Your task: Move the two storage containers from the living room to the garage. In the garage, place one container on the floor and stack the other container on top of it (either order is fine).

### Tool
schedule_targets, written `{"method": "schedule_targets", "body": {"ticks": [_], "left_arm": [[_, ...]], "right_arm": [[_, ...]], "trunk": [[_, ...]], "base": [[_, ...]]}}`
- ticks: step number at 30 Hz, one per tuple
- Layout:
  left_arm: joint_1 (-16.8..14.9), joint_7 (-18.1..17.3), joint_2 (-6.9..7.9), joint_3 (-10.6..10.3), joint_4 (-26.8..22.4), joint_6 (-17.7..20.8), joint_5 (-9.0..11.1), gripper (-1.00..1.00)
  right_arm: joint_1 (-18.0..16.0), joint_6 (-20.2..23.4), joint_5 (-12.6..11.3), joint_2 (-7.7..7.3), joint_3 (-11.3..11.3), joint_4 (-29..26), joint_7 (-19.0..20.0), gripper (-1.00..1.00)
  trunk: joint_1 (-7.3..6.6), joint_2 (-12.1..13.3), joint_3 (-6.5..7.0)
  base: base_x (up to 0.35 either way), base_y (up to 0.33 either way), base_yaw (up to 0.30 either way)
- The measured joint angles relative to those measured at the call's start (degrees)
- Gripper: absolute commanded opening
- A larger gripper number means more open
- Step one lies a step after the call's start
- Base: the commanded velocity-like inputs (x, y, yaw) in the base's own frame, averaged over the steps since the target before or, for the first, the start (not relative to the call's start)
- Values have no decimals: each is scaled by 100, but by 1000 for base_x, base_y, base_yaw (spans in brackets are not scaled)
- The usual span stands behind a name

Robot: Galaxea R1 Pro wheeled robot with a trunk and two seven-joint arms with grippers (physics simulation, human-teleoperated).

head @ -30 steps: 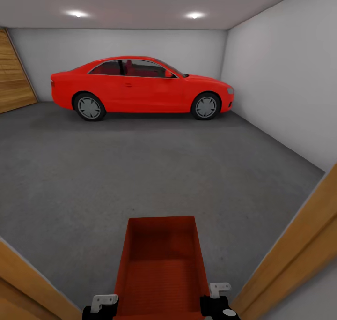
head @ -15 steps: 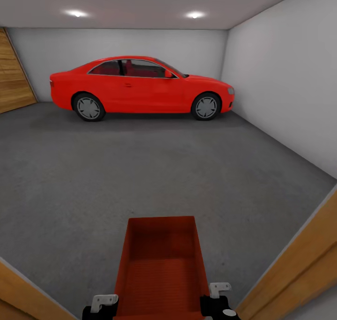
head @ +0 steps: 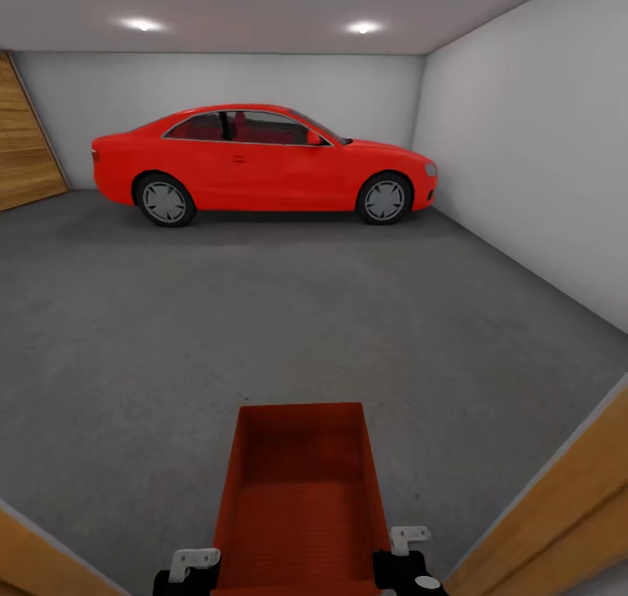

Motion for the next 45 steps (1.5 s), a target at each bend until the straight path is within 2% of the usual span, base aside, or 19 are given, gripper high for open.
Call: {"method": "schedule_targets", "body": {"ticks": [45], "left_arm": [[0,0,0,-4,-8,0,-2,-100]], "right_arm": [[-1,1,-1,1,-2,-1,1,-100]], "trunk": [[1,0,0]], "base": [[75,0,0]]}}
